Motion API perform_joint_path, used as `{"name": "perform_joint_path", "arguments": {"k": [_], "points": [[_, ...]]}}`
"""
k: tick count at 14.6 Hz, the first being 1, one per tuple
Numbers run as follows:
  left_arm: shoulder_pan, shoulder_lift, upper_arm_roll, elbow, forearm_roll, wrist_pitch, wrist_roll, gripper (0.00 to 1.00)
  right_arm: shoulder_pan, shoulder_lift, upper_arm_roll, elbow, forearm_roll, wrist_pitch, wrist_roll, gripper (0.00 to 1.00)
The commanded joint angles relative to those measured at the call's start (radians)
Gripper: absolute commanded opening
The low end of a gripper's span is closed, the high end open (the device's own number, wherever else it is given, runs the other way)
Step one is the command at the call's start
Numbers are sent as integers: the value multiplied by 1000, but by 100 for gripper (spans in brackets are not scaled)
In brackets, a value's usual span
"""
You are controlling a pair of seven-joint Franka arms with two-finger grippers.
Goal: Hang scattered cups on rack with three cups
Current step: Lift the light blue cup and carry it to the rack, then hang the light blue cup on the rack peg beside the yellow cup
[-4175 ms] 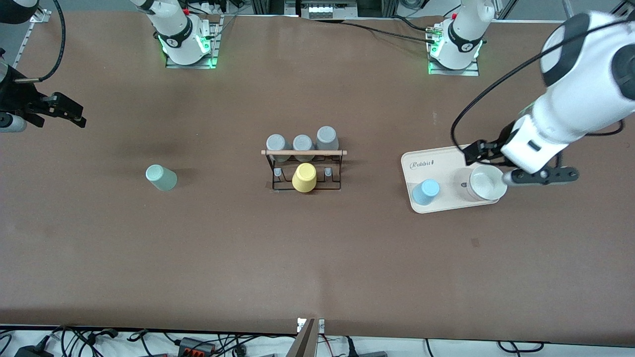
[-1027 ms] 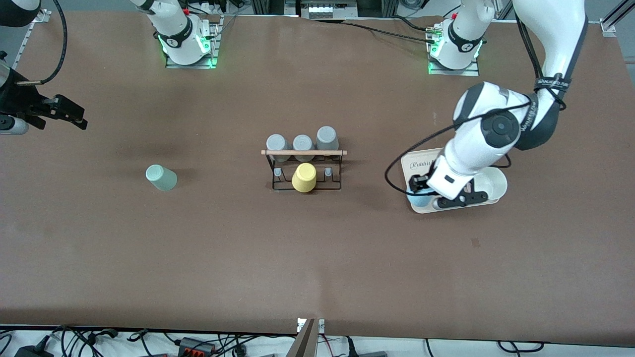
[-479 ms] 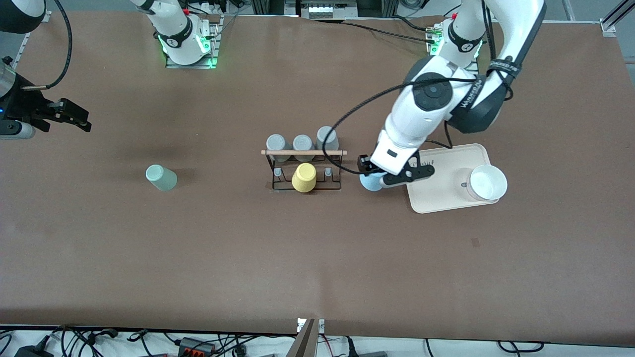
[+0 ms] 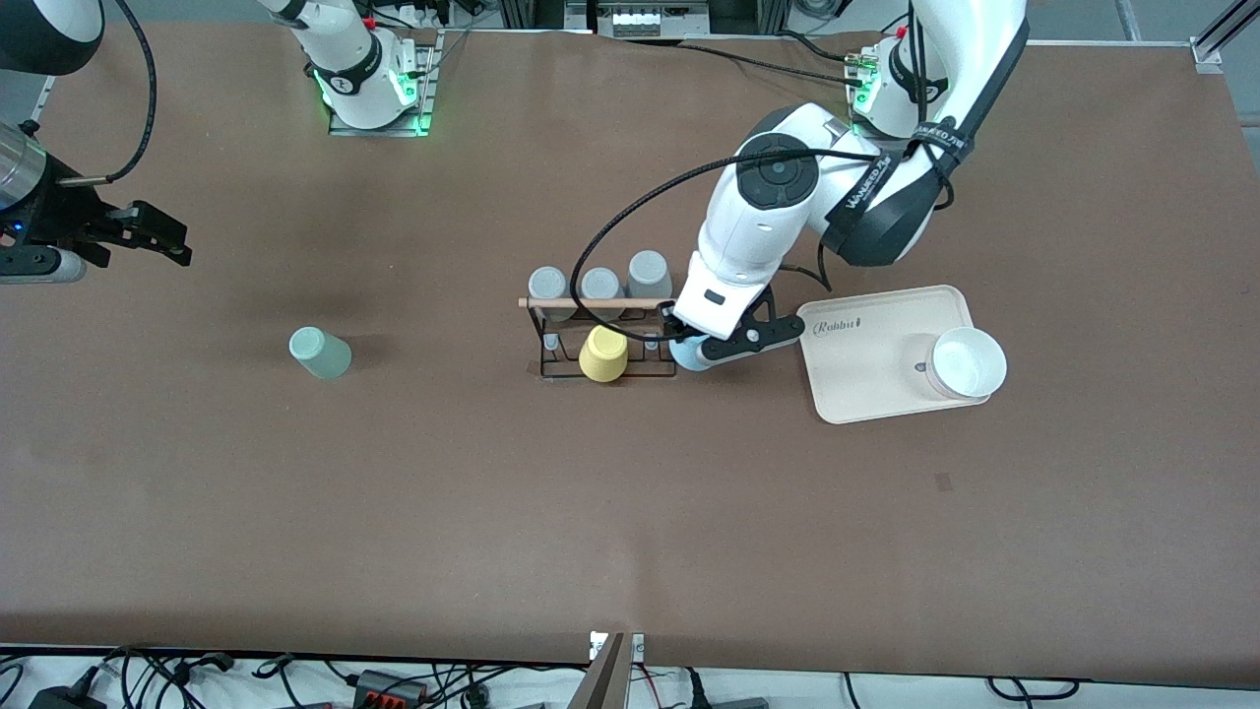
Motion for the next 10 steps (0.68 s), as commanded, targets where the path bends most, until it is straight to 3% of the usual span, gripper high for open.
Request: {"name": "perform_joint_path", "arguments": {"k": [1,10], "points": [[-25,58,7,98,36,-32,-47,34,-5,7,3,18,-1,-6,-12,100],[-73,95,4,140,91,-74,-121,34,-5,8,3,18,1,-4,-15,100]]}}
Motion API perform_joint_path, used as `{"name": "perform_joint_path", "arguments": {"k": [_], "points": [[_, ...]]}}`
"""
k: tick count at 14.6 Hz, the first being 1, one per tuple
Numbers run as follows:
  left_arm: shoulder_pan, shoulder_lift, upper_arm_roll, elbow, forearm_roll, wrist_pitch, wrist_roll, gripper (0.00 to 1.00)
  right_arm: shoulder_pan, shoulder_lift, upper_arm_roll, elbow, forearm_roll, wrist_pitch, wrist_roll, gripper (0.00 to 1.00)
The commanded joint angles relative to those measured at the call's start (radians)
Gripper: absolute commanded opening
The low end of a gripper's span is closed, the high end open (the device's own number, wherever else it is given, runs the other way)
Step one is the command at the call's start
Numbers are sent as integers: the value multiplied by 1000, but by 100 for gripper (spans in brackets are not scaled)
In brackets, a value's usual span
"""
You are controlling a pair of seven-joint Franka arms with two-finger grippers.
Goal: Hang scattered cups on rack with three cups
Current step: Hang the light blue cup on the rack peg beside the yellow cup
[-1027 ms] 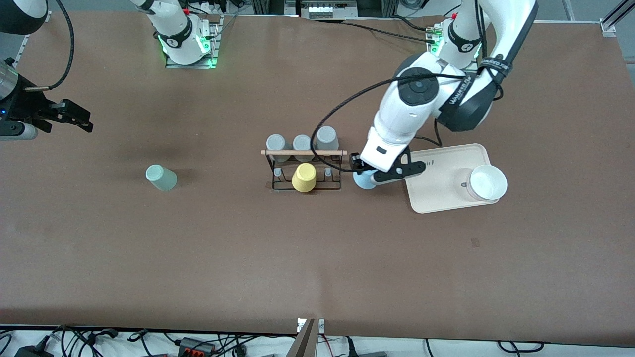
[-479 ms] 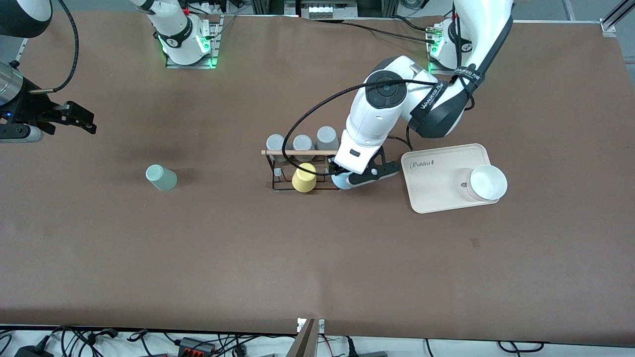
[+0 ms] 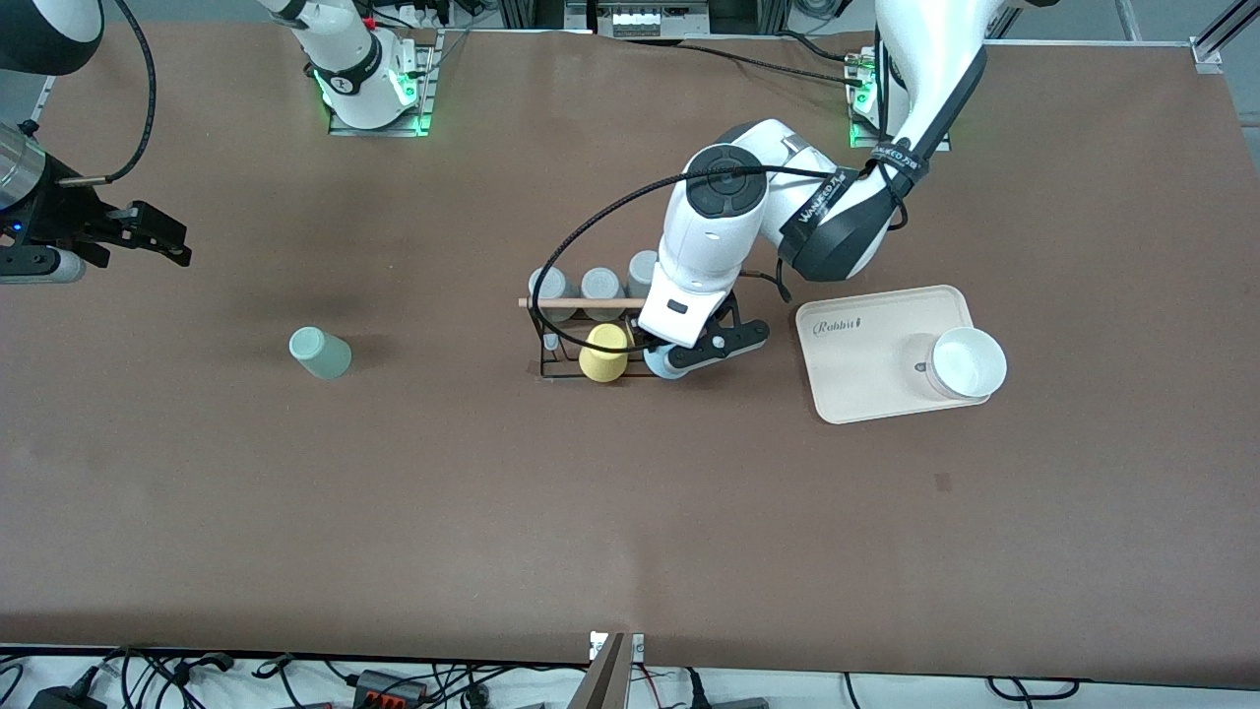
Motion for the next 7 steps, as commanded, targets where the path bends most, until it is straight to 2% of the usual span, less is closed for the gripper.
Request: {"name": "perform_joint_path", "arguments": {"k": [1,7], "points": [[-19,10,4,39,26,-44,-21,35,-4,8,2,17,-1,-4,-15,100],[-44,34,4,38,29,-42,-38,35,-4,8,2,17,-1,-6,-15,100]]}}
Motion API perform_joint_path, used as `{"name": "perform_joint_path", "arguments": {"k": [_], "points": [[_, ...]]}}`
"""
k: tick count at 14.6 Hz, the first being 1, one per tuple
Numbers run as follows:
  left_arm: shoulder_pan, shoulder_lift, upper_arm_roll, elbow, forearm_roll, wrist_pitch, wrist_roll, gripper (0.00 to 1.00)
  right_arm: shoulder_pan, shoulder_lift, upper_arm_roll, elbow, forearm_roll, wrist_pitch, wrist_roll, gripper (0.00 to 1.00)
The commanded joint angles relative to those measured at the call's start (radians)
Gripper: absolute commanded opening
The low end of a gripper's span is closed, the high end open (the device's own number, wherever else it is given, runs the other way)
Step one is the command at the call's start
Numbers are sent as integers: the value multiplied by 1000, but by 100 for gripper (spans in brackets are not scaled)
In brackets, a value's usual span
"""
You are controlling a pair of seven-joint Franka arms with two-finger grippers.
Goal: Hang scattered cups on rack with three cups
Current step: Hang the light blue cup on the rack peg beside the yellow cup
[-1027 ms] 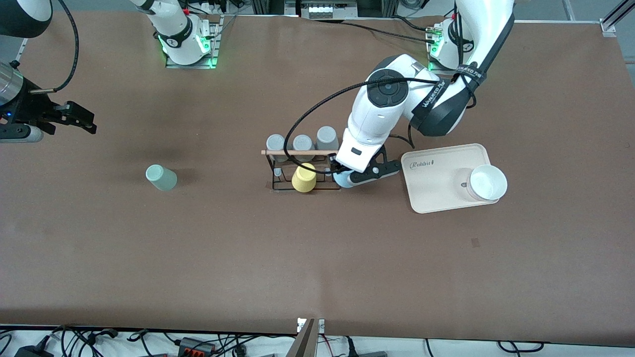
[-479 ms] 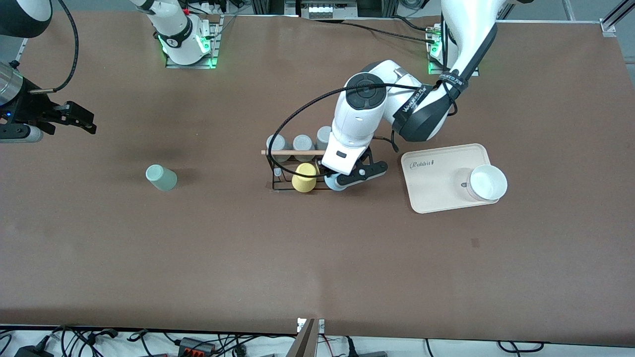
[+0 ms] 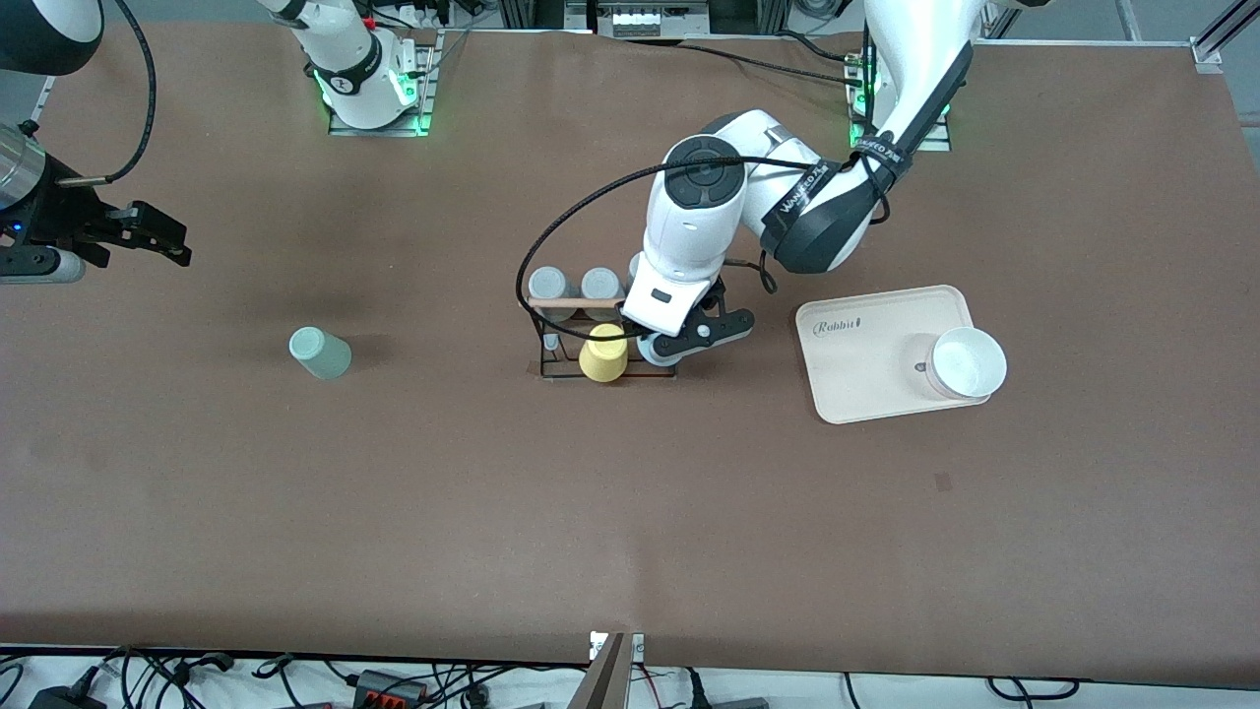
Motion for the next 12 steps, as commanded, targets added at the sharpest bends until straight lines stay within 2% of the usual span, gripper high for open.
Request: {"name": "perform_joint_path", "arguments": {"k": [1,9,12], "points": [[-14,30,4,32,29,-23,-21,35,-4,8,2,17,1,-6,-15,100],[-14,80,5,30,47,-7,-20,36,-7,8,2,17,-1,-7,-16,100],[-6,82,5,21,49,63,-14,36,-10,8,0,16,-1,-7,-16,100]]}}
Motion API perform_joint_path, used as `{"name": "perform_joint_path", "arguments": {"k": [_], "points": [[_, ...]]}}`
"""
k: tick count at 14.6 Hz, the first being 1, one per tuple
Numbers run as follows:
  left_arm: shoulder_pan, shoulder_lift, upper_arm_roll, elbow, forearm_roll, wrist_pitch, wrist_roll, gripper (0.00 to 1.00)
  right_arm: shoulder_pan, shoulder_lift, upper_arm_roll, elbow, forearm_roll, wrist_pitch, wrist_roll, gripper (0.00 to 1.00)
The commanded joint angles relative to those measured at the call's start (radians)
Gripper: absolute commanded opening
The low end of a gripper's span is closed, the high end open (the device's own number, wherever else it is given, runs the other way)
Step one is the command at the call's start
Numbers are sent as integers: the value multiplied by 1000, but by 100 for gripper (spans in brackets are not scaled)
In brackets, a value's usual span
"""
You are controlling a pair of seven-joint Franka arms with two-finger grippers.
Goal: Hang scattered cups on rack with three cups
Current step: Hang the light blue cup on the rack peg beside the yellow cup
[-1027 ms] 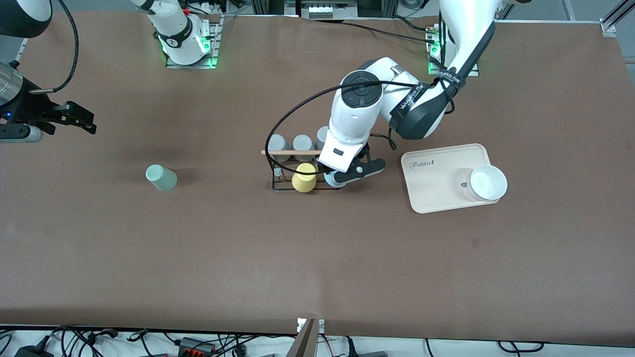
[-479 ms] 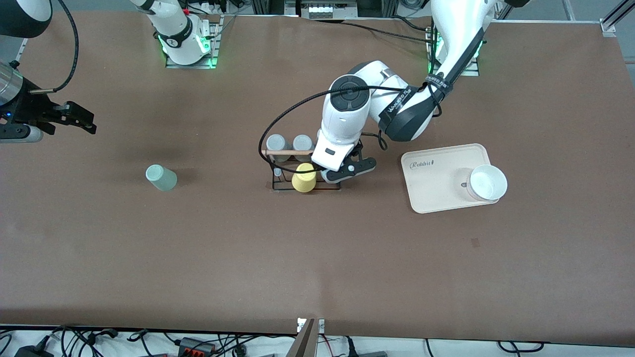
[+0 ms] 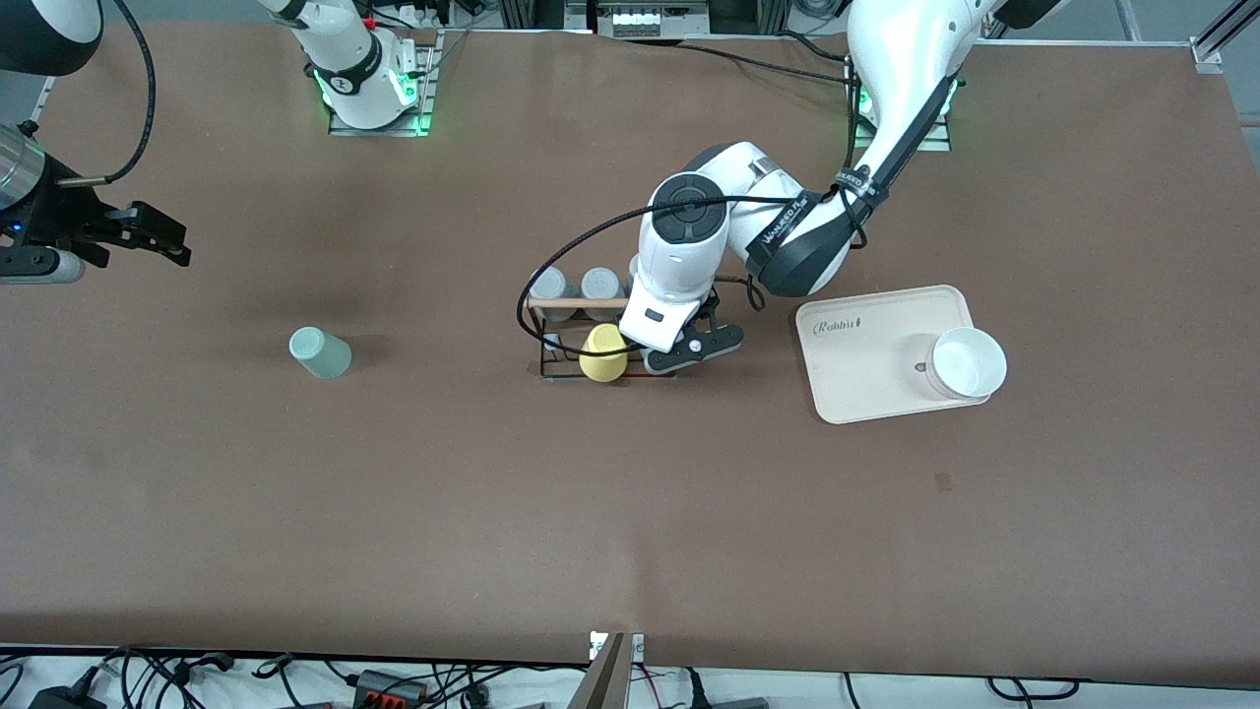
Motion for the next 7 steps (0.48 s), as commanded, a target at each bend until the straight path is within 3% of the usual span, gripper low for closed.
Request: {"name": "perform_joint_path", "arguments": {"k": [1,7], "points": [[-2,19,0,20,32,28,-12,36,-9,8,1,16,-1,-7,-16,100],[-8,33,0,11,32,34,-7,37,-10,12,1,16,-1,-9,-16,100]]}}
